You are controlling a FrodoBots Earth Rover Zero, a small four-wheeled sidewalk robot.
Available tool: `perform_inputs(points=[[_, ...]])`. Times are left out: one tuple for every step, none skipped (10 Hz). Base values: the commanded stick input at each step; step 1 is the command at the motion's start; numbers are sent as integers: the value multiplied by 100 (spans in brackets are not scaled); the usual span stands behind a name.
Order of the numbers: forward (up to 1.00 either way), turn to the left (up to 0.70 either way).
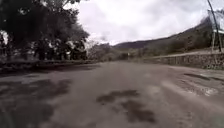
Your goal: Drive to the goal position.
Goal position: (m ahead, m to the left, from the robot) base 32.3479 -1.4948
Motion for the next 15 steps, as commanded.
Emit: perform_inputs(points=[[70, 0], [70, 0], [70, 0], [70, 0], [70, 0], [70, 0], [70, 0], [70, 0], [70, 0], [70, 0], [70, 0], [70, 0], [70, 0], [70, 0], [70, 0]])
